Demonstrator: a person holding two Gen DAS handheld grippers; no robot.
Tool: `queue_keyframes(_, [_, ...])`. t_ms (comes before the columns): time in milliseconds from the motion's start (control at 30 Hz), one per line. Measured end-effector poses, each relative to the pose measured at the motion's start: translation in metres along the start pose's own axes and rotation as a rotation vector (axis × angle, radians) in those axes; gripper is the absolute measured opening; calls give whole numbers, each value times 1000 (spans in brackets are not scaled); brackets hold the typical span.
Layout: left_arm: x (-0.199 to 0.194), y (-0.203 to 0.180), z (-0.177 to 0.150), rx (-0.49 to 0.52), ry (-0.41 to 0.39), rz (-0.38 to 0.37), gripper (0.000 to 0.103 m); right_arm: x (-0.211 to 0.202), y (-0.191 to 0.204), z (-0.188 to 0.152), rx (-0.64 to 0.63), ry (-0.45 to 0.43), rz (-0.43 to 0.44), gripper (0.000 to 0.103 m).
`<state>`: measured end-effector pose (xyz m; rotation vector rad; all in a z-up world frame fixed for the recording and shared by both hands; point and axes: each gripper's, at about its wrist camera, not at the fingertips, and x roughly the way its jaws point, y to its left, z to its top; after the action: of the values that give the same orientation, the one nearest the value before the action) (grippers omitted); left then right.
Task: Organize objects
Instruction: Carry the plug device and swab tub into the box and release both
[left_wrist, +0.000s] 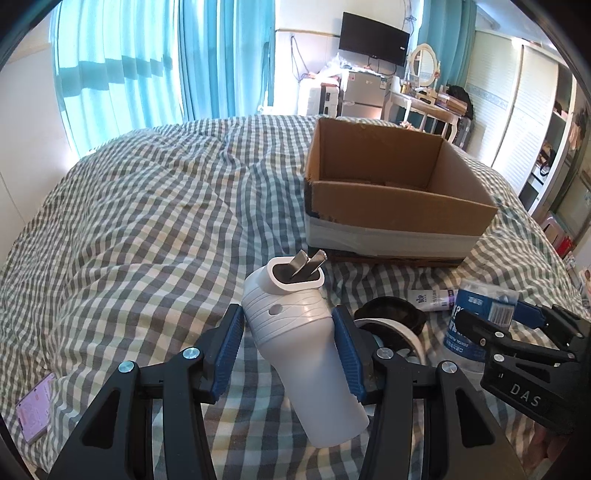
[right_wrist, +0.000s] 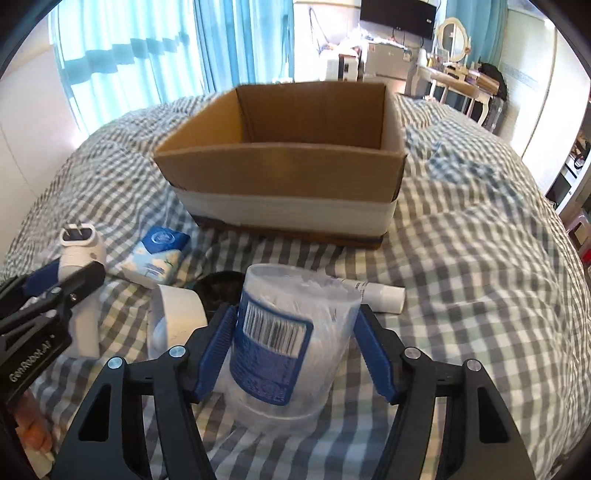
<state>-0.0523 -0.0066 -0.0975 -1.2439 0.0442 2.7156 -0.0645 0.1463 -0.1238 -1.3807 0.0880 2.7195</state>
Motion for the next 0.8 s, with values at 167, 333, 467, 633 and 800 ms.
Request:
queue_keyframes(167, [-17,-6,5,11,-28,-1,50,-22,-3,1,-9,-42,0,64])
queue_keyframes(333, [-28,-13,14,28,-48,-5,50,-46,0,8,-19,-94,8,64])
queue_keyframes(467, [-31,-22,29,47,-67,-2,50,-57,4,17,-59,-105,17,64])
queue_keyframes(633, [-21,-30,49,58,-55,-10,50,-61,5,30,-94,-110,33,64])
queue_keyframes(800, [-12,-38,74,81,-59,6,50,-65,2,52,-110,-133,48,64])
